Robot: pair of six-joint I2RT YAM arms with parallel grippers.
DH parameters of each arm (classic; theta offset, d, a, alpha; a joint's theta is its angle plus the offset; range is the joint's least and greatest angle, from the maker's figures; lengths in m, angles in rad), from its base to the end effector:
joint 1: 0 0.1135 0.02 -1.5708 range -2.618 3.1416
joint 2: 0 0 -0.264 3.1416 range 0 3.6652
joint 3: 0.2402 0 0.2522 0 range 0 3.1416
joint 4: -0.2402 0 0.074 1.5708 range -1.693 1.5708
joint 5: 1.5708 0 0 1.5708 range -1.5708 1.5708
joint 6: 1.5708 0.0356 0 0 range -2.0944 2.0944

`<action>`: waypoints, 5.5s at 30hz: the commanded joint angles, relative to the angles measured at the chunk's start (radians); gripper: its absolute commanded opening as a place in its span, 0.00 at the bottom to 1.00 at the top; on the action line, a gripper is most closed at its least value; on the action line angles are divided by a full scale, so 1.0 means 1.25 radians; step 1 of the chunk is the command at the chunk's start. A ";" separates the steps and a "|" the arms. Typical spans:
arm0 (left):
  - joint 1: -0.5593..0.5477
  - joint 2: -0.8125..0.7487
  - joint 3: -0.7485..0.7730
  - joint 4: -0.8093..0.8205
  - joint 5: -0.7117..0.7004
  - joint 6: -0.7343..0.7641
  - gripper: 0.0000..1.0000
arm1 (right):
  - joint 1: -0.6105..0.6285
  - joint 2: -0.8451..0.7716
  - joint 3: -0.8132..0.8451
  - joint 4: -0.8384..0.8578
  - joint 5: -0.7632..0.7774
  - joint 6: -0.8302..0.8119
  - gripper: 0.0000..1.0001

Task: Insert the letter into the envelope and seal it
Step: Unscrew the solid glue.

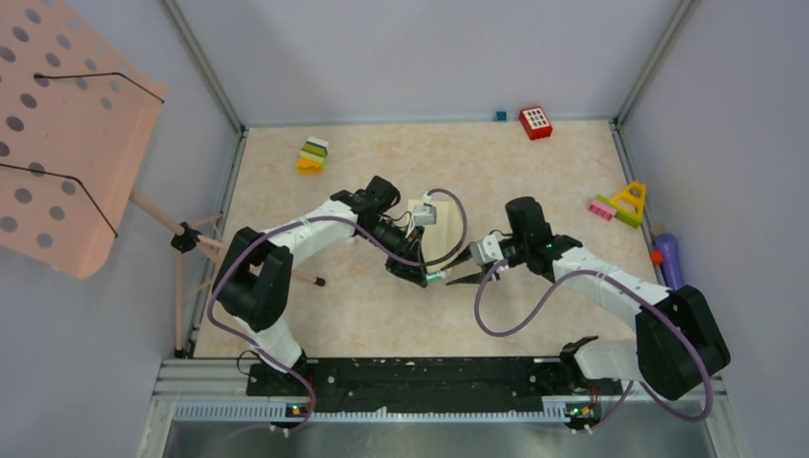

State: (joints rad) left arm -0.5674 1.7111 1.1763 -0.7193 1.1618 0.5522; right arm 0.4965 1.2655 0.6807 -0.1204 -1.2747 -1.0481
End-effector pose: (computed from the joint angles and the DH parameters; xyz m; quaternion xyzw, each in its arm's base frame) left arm 0.2571 -0.2026 0.2179 0.5117 0.6535 -0.5429 0.1277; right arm 0.1968 0.1453 0.2254 -0.6879 0.3485 0.4280 0.4714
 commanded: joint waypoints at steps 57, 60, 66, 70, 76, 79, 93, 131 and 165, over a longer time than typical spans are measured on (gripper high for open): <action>0.034 -0.114 -0.048 0.222 -0.052 -0.119 0.00 | -0.114 0.146 0.243 -0.032 0.204 0.584 0.98; 0.060 -0.101 -0.040 0.197 0.035 -0.114 0.00 | -0.114 0.039 0.199 0.026 0.246 0.579 0.99; 0.072 -0.083 -0.022 0.130 0.134 -0.063 0.00 | -0.119 -0.069 0.093 0.168 0.248 0.668 0.99; 0.072 -0.074 -0.023 0.126 0.146 -0.067 0.00 | -0.113 -0.049 0.070 0.174 0.125 0.630 0.92; 0.064 -0.043 -0.012 0.077 0.158 -0.033 0.00 | -0.040 -0.095 0.012 0.174 0.183 0.451 0.82; 0.047 -0.014 0.011 0.008 0.139 0.020 0.00 | -0.014 -0.114 -0.044 0.259 0.196 0.426 0.81; 0.006 0.024 0.043 -0.068 0.112 0.092 0.00 | 0.017 -0.087 -0.063 0.293 0.077 0.424 0.66; -0.011 -0.209 -0.144 0.404 -0.318 -0.189 0.00 | -0.023 0.151 0.153 0.173 0.162 0.841 0.05; -0.022 -0.112 -0.052 0.166 -0.077 -0.041 0.00 | 0.049 0.022 -0.011 0.340 0.158 0.573 0.53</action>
State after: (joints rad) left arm -0.5812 1.5593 1.0817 -0.5129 1.0359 0.4728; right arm 0.5304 1.2850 0.6434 0.2543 -1.0962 -0.3355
